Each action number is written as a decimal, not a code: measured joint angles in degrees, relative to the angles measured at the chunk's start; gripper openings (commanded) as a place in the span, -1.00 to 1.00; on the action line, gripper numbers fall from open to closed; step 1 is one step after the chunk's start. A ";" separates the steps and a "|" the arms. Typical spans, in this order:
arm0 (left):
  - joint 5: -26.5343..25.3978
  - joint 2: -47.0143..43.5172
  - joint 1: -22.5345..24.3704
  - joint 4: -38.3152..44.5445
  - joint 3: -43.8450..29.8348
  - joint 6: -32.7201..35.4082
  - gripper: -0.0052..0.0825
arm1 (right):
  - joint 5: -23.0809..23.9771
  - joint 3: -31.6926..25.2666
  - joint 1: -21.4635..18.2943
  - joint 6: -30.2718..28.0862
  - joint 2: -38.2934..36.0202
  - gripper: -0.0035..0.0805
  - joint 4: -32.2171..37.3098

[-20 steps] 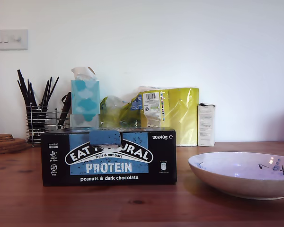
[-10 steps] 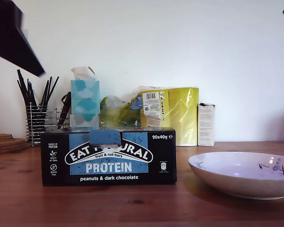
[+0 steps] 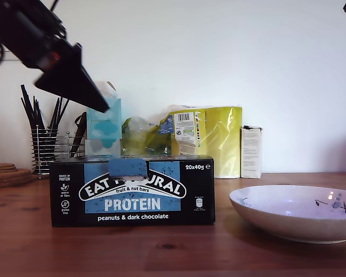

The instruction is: Open the carton box of snackbars

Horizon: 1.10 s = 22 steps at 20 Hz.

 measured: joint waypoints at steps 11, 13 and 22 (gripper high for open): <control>-5.16 10.97 -3.93 10.60 0.02 7.54 0.23 | 0.11 0.00 0.00 -1.09 0.00 -0.95 0.50; -6.78 12.31 -3.96 12.09 0.02 8.72 0.23 | 0.11 0.00 0.00 -1.09 0.00 -0.95 0.57; -10.73 15.82 -4.11 15.50 0.04 11.13 0.21 | 0.11 0.00 0.00 -1.09 0.00 -0.95 0.85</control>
